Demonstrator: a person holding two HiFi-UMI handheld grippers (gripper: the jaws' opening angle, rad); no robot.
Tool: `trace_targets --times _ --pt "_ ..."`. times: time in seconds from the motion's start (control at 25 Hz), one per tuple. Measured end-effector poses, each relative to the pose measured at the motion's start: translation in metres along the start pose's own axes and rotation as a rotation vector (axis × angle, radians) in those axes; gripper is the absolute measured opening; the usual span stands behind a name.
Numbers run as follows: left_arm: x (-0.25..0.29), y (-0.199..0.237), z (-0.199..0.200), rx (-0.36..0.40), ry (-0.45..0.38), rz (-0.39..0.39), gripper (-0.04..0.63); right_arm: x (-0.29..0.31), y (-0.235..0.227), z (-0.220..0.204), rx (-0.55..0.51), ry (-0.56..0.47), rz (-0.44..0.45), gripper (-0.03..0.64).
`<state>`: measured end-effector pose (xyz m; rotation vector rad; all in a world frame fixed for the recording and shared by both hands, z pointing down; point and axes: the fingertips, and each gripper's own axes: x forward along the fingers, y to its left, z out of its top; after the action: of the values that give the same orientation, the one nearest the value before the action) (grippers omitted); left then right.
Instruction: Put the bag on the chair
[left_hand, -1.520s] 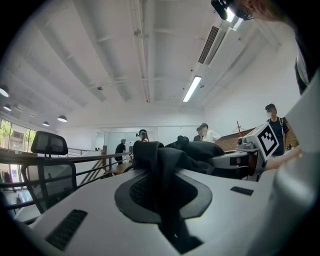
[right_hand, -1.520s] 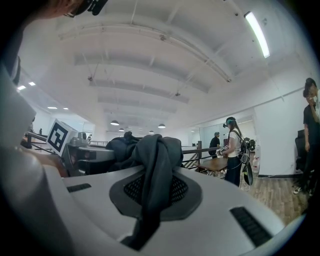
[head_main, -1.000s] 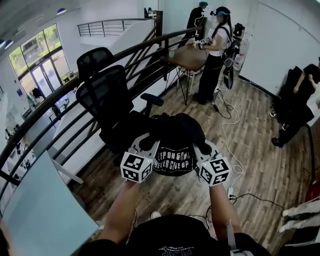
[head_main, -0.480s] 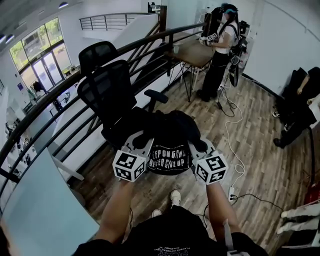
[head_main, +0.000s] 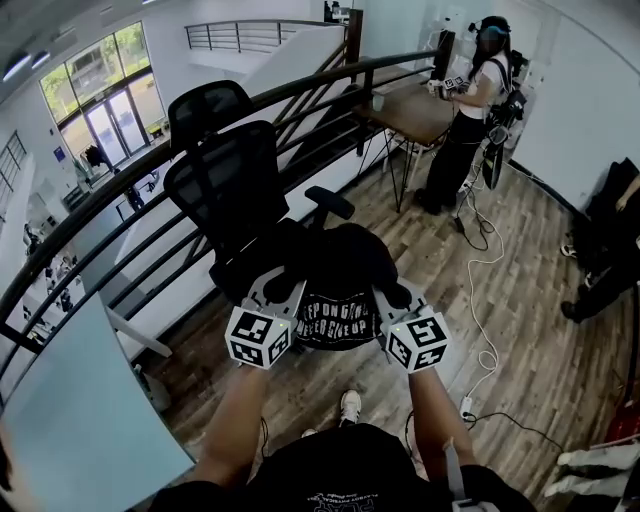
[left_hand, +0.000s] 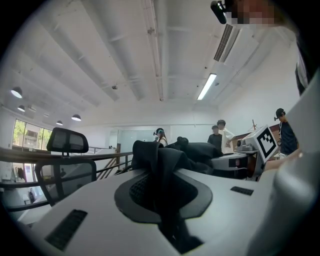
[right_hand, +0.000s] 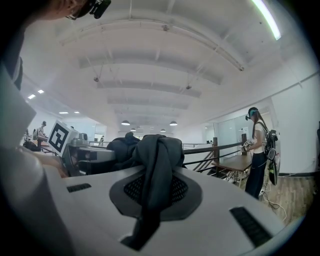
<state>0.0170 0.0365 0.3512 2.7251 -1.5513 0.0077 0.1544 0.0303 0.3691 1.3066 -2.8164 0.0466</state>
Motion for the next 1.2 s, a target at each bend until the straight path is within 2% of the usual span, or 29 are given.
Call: trace_targets --times 0.52,1.2 --pt "0.062 0.054 0.006 0.022 -0.004 0.134 0.052 0.087 -0.046 0.008 -0.004 -0.022 0.152 0.028" --pt "0.104 0.077 -0.014 0.007 0.039 0.291 0.051 0.138 -0.085 -0.008 0.03 0.003 0.305 0.028"
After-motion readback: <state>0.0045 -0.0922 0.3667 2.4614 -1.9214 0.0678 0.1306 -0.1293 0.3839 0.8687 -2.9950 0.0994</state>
